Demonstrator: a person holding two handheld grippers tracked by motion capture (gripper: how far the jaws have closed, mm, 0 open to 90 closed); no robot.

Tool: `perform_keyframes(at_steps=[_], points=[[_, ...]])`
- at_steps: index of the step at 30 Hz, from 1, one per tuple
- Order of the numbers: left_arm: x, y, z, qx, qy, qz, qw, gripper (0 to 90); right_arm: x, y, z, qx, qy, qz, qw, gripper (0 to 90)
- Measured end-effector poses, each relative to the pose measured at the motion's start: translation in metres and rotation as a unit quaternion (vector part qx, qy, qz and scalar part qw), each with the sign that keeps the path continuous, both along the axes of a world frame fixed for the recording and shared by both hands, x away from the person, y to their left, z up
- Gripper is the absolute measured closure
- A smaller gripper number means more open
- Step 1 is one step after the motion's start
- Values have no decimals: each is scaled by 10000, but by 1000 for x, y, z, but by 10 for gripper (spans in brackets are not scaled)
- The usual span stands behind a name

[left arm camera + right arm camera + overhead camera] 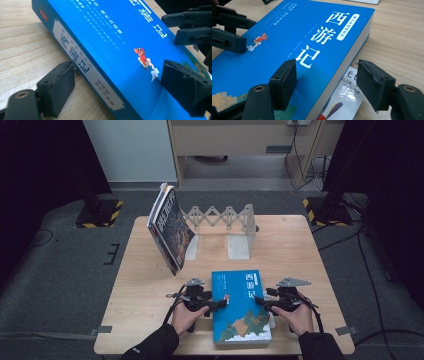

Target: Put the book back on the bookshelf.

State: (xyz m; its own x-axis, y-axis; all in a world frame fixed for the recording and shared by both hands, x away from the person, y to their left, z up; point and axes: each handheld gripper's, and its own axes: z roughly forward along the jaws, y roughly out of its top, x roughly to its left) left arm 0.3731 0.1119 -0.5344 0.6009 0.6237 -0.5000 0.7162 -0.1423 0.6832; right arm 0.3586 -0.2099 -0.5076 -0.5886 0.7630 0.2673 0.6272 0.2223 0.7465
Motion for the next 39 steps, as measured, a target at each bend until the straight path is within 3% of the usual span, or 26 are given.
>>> perform_keyframes(at_steps=[8, 13, 18, 24, 27, 31, 33, 39], points=[[3, 0, -3, -106, 67, -95, 9999, 77, 2, 1, -2, 128, 55, -5, 9999, 324], [3, -1, -4, -103, 3, -151, 9998, 56, 2, 0, -4, 196, 104, 9, 9998, 324], [0, 1, -8, -275, -158, -114, 9994, 57, 3, 1, -5, 221, 79, 35, 9997, 325], [-1, -3, -9, -286, -193, -171, 9993, 7, 2, 2, -5, 249, 93, 36, 9996, 326], [-2, -5, -8, -155, -273, -182, 9993, 0, 2, 2, -5, 265, 88, 31, 9996, 326], [-2, -5, -8, -147, -277, -183, 9993, 0, 2, 2, -5, 269, 96, 27, 9996, 326], [0, -3, -7, -163, -221, -212, 9994, 8, 2, 2, -6, 276, 101, 26, 9996, 326], [2, 4, -3, -285, 283, -109, 9991, 148, 3, 3, -7, 326, 151, 87, 9993, 327]])
